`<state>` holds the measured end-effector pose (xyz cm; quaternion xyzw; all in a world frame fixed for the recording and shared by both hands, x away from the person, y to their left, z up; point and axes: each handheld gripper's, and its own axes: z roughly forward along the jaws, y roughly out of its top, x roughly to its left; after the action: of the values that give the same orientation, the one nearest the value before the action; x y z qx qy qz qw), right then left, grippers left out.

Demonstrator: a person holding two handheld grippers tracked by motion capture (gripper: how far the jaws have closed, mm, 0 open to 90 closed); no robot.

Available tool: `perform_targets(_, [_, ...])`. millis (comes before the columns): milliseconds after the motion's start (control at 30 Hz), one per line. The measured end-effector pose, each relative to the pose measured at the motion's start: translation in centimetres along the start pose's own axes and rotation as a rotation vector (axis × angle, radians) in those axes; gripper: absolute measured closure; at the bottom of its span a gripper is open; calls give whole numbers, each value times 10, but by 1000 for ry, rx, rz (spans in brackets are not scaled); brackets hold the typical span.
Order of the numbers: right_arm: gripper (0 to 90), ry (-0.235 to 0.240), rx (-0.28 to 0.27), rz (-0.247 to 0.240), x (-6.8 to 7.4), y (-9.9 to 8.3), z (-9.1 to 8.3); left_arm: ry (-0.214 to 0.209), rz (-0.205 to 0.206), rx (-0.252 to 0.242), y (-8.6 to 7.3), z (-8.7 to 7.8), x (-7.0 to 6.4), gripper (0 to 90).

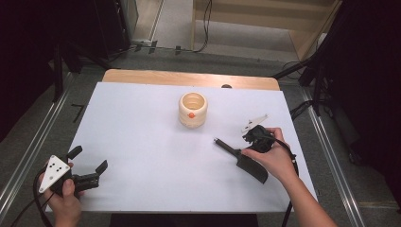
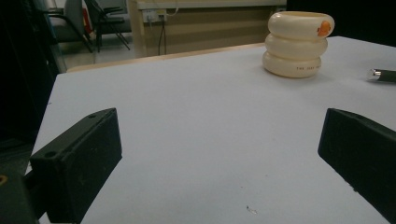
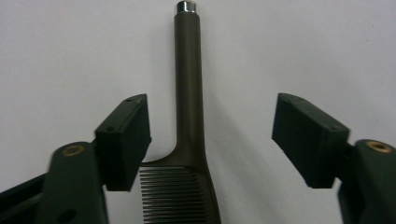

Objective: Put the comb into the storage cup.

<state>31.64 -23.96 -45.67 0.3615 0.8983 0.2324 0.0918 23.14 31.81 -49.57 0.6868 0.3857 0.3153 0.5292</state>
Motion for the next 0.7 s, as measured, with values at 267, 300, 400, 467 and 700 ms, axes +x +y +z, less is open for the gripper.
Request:
perform_targets(267, [415, 28, 29, 9, -2, 2, 6, -2, -4, -2, 0, 0, 0, 0])
perform_targets(300, [438, 30, 34, 8, -2, 3, 6, -3, -3, -2, 0, 0, 0, 0])
perform_targets(400, [491, 41, 55, 4, -1, 4, 10, -3, -4, -2, 0, 0, 0, 0])
perform_targets(467, [507, 51, 71, 0, -1, 5, 12, -3, -4, -2, 0, 0, 0, 0])
perform_targets(700, [571, 60, 113, -8, 0, 8, 21, -4, -6, -2, 0, -1, 0, 0])
